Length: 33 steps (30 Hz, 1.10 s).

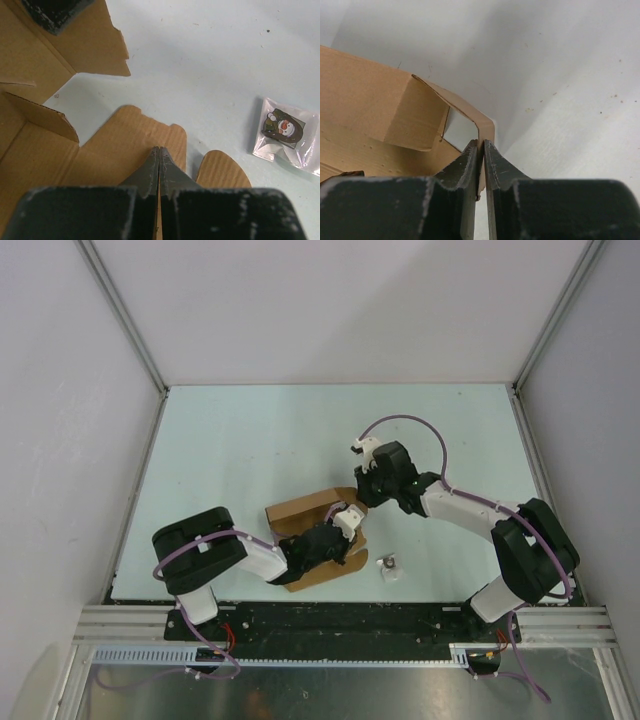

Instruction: Fold the paper box

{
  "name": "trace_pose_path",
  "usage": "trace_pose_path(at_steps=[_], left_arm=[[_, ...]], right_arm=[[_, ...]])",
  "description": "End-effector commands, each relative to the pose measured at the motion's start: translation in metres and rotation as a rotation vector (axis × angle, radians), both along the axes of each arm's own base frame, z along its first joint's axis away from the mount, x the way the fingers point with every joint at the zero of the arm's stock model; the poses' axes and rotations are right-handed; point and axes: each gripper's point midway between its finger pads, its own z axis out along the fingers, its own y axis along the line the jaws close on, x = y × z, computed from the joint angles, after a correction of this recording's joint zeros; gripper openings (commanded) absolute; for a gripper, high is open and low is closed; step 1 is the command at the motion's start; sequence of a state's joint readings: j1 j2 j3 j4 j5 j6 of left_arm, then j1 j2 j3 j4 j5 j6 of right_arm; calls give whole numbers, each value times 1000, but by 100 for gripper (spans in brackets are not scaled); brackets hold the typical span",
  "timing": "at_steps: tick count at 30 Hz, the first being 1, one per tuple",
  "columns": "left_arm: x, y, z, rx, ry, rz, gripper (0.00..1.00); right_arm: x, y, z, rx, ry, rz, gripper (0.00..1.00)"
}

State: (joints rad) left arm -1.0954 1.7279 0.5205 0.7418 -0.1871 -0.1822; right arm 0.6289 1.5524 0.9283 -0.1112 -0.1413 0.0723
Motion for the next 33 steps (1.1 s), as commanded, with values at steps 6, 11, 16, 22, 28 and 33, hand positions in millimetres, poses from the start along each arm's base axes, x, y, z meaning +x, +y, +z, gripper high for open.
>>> trace_pose_path(at_steps=[6, 11, 16, 22, 28, 33], left_arm=[[7, -1, 2, 1, -21, 16, 0], [7, -2, 4, -6, -22, 15, 0], [6, -1, 3, -2, -20, 17, 0], [6, -1, 6, -11, -22, 20, 0], [8, 1, 21, -32, -51, 23, 0], [6, 2, 38, -63, -67, 17, 0]], right_arm=[[-16, 18, 24, 26, 4, -3, 12], [-23, 20, 23, 16, 18, -19, 11], [-31, 23, 21, 8, 32, -16, 9], [-39, 25, 15, -35, 26, -17, 8], [-40, 25, 12, -93, -17, -38, 8], [-42, 25, 13, -109, -33, -43, 8]])
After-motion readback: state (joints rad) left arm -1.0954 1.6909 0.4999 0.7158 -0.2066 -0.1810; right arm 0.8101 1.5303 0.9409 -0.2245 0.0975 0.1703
